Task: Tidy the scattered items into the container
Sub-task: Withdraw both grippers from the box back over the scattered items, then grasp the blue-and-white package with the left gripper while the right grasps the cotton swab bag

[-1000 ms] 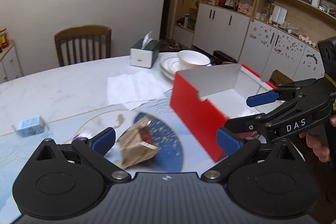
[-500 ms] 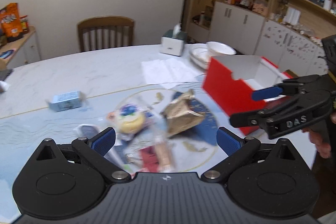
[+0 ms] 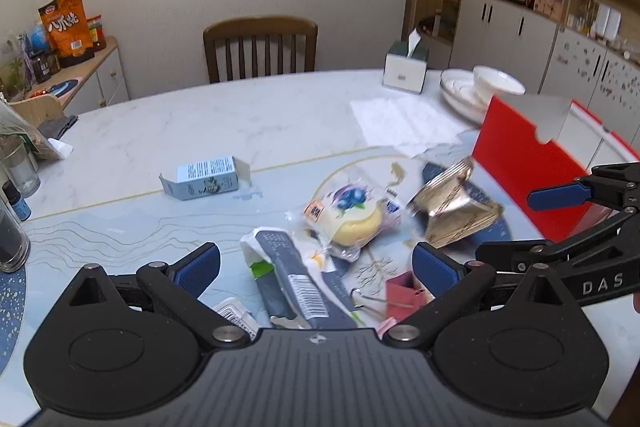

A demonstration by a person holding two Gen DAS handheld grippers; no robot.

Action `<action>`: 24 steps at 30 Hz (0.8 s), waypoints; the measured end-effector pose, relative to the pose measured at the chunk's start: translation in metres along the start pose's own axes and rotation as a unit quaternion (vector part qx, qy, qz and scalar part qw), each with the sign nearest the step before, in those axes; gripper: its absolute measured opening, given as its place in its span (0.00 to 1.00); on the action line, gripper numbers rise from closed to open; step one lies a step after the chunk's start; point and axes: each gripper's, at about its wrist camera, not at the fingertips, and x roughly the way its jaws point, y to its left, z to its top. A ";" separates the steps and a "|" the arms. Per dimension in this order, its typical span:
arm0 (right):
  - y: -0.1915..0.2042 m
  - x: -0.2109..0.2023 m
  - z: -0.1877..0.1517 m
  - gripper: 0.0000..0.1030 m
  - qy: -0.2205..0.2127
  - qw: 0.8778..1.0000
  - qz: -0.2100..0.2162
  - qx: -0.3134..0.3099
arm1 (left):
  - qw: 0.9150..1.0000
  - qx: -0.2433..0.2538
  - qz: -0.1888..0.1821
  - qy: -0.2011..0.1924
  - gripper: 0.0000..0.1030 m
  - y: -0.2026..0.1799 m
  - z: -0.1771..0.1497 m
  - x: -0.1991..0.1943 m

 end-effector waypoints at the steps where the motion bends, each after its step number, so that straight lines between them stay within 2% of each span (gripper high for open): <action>1: 0.002 0.003 -0.001 0.76 0.003 1.000 -0.002 0.001 | 1.000 0.003 0.002 0.003 1.00 0.001 0.000 0.003; 6: 0.005 0.015 -0.004 0.71 0.024 0.999 -0.002 0.021 | 1.000 0.001 -0.002 0.016 1.00 0.009 -0.001 0.015; 11: 0.002 0.027 0.005 0.71 0.038 0.997 0.008 0.061 | 0.999 -0.006 -0.008 0.035 1.00 0.017 0.000 0.025; 17: 0.007 0.043 0.006 0.69 0.055 0.995 0.000 0.078 | 0.996 -0.054 -0.015 0.064 1.00 0.031 0.007 0.039; 24: 0.004 0.055 0.007 0.57 0.061 0.992 -0.004 0.107 | 0.992 -0.082 -0.016 0.093 0.99 0.037 0.007 0.057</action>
